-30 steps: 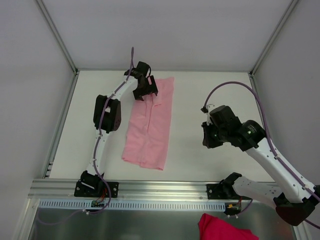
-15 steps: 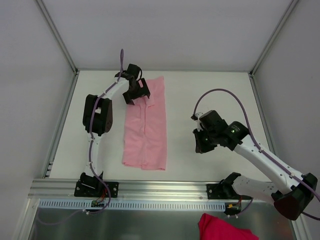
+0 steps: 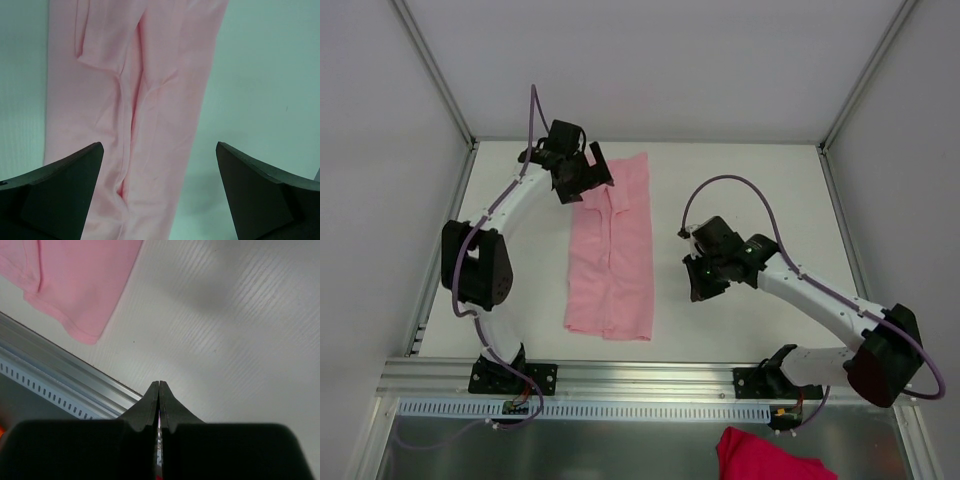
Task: Fold and stack the t-shirts
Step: Rotate the tshirt 90 degrees
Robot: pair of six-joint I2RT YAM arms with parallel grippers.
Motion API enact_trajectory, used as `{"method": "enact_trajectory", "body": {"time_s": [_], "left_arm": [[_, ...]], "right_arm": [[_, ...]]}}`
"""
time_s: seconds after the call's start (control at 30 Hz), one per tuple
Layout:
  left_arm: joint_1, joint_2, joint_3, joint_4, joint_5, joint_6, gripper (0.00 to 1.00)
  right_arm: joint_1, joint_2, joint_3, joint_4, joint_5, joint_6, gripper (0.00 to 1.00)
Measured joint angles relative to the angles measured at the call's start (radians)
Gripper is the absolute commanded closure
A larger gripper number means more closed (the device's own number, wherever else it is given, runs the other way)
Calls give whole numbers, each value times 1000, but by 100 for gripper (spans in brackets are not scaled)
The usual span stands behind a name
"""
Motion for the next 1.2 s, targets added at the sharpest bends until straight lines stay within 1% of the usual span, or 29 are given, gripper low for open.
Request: {"method": "enact_trajectory", "body": {"time_s": [0.17, 0.23, 0.27, 0.4, 0.5, 0.7, 0.83, 1.0, 1.1, 1.13, 1.17, 1.2], "left_arm": [[-31, -140, -276, 6, 51, -29, 1], [-63, -183, -394, 8, 80, -42, 1], [-82, -196, -430, -3, 91, -48, 1], [-166, -252, -507, -63, 97, -56, 1], [-209, -324, -547, -89, 85, -66, 1], [-216, -490, -715, -118, 54, -119, 1], [-219, -516, -831, -128, 45, -156, 1], [-229, -524, -910, -123, 31, -186, 1], [-230, -525, -923, -103, 23, -188, 14], [-230, -524, -923, -97, 21, -189, 26], [-231, -522, -923, -91, 20, -193, 45], [-232, -517, -923, -88, 19, -200, 51]], "right_arm": [[5, 135, 5, 54, 0, 2, 99], [8, 171, 16, 63, -1, 2, 99], [9, 181, 24, 66, -2, 1, 99], [11, 208, 65, 77, -2, -1, 99], [12, 221, 98, 77, -2, -6, 99], [12, 263, 171, 61, -2, -26, 99], [12, 289, 220, 47, -3, -50, 99], [12, 301, 280, 28, -4, -74, 99], [12, 301, 301, 20, -3, -86, 99], [12, 301, 302, 19, -3, -90, 99], [12, 301, 302, 15, -2, -94, 99], [12, 301, 302, 9, 0, -97, 99]]}}
